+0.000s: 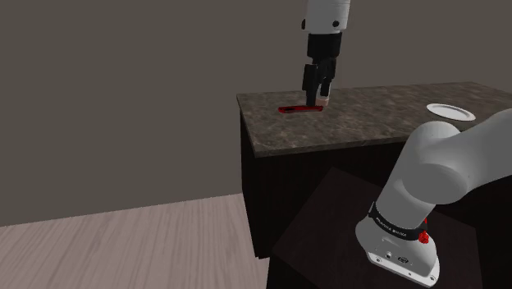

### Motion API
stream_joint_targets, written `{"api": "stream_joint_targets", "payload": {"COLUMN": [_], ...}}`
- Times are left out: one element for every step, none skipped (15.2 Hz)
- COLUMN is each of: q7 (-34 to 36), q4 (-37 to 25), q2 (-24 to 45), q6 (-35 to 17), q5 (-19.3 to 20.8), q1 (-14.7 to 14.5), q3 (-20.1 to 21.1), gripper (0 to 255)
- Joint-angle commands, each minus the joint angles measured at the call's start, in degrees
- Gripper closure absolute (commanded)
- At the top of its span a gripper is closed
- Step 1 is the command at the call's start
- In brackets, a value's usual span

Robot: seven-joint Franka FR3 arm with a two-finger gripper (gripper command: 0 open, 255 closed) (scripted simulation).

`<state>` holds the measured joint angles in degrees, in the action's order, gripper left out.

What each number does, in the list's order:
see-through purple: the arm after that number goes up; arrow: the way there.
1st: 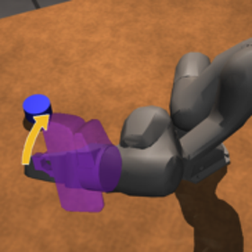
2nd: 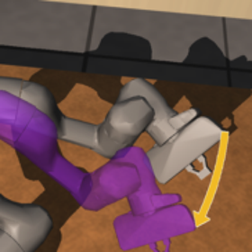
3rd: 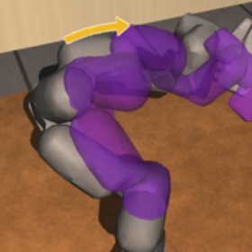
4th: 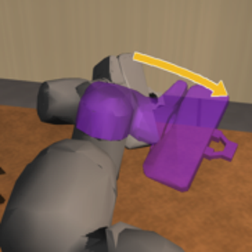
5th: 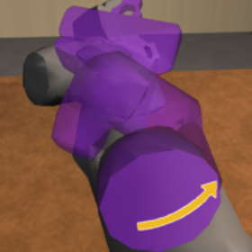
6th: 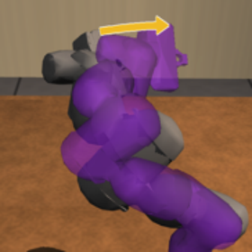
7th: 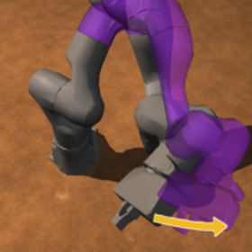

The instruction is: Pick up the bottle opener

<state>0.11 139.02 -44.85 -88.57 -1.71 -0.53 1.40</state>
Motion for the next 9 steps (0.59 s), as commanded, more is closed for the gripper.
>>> {"api": "stream_joint_targets", "payload": {"q7": [0.0, -2.09, -4.16, -6.21, -8.25, -10.28, -12.3, -14.32, -16.33], "q4": [0.0, 0.49, 0.89, 1.2, 1.43, 1.57, 1.63, 1.59, 1.47], "q2": [0.0, 0.35, 0.8, 1.36, 2.02, 2.79, 3.67, 4.64, 5.72], "q6": [0.0, -0.75, -1.54, -2.37, -3.23, -4.13, -5.06, -6.02, -7.0], "q5": [0.0, 1.07, 2.14, 3.21, 4.25, 5.26, 6.24, 7.18, 8.07], "q1": [0.0, 0.26, 0.53, 0.78, 1.03, 1.27, 1.51, 1.75, 1.96], "q3": [0.0, -1.34, -2.68, -4.03, -5.38, -6.72, -8.06, -9.38, -10.7], "gripper": [0, 0, 0, 0, 0, 0, 0, 0, 0]}}
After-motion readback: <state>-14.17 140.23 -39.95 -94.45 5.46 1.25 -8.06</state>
